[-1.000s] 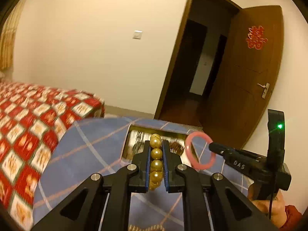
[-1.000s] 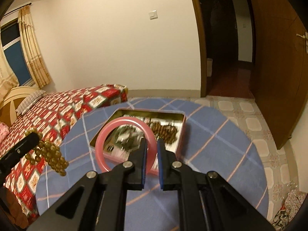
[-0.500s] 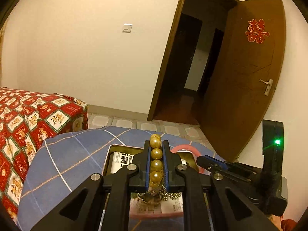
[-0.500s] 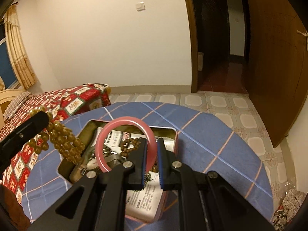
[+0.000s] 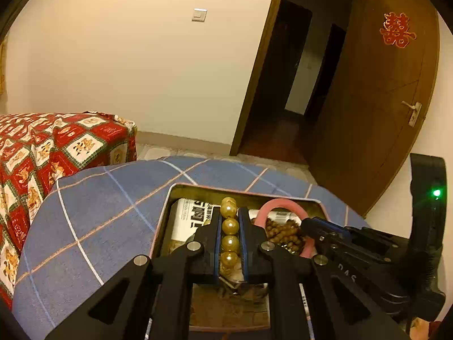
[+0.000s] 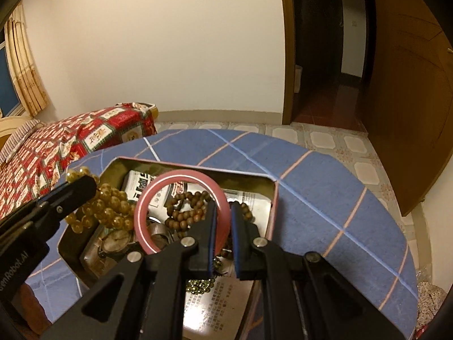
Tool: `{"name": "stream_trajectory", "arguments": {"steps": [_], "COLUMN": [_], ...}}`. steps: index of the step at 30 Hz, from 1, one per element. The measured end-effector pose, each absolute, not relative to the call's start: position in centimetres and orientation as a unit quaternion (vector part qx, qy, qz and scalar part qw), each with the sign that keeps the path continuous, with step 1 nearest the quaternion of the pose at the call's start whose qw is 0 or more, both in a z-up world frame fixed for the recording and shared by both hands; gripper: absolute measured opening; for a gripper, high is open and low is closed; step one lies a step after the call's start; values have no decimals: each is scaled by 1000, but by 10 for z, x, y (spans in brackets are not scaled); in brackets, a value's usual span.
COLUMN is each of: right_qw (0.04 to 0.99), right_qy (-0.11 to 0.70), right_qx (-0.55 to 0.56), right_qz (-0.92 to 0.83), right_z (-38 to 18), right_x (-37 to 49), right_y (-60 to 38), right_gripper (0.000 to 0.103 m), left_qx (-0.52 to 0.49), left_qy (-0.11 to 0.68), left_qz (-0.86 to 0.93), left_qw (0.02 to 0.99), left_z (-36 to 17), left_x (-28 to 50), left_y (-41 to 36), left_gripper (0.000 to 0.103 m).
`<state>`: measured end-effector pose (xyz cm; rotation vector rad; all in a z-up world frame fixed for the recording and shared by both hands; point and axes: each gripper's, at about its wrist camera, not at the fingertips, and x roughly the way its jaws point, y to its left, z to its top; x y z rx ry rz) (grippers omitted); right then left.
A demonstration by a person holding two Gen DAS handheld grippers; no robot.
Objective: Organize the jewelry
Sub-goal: 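Open both grippers to drop the necklace and bangle into the tin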
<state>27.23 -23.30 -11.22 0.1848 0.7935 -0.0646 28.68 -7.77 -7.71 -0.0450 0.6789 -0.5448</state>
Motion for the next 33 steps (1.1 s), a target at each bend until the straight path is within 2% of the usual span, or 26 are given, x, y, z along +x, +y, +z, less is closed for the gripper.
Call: {"name": "stream_trajectory", "arguments": {"steps": [1, 6, 7, 9, 10, 11, 12, 14, 16, 21, 33], "right_qw": [918, 915, 914, 914, 915, 918, 922, 927, 930, 936, 936], "right_qy": [386, 392, 393, 393, 390, 382, 374, 364, 357, 341, 345], "right_qx": [90, 93, 97, 102, 102, 102, 96, 86, 84, 84, 75], "right_qz": [-31, -26, -20, -12, -9, -6, -10, -13, -11, -13, -5], "right_z": [-112, -115, -115, -114, -112, -108, -103, -95, -86, -70, -69], "right_x": [272, 276, 275, 275, 274, 271, 267, 262, 256, 235, 184], "right_y": [-233, -232, -233, -232, -232, -231, -229, -226, -224, -221, -198], "right_gripper": [12, 14, 17, 33, 47, 52, 53, 54, 54, 55, 56], "left_qx": [-19, -6, 0, 14, 22, 32, 35, 37, 37, 34, 15], "left_qy": [332, 348, 349, 352, 355, 359, 359, 341, 319, 310, 325], "left_qz": [-261, -238, -233, -226, -222, -218, -215, -208, -201, -191, -182], "left_qw": [906, 907, 908, 908, 908, 907, 908, 916, 926, 931, 928], "left_z": [-79, -88, -89, -89, -88, -84, -82, -71, -61, -46, -51], "left_x": [288, 290, 290, 289, 288, 285, 285, 276, 267, 243, 181], "left_y": [-77, -77, -78, -81, -83, -85, -85, -83, -78, -65, -41], "left_gripper": [10, 10, 10, 11, 15, 26, 33, 63, 74, 76, 76]}}
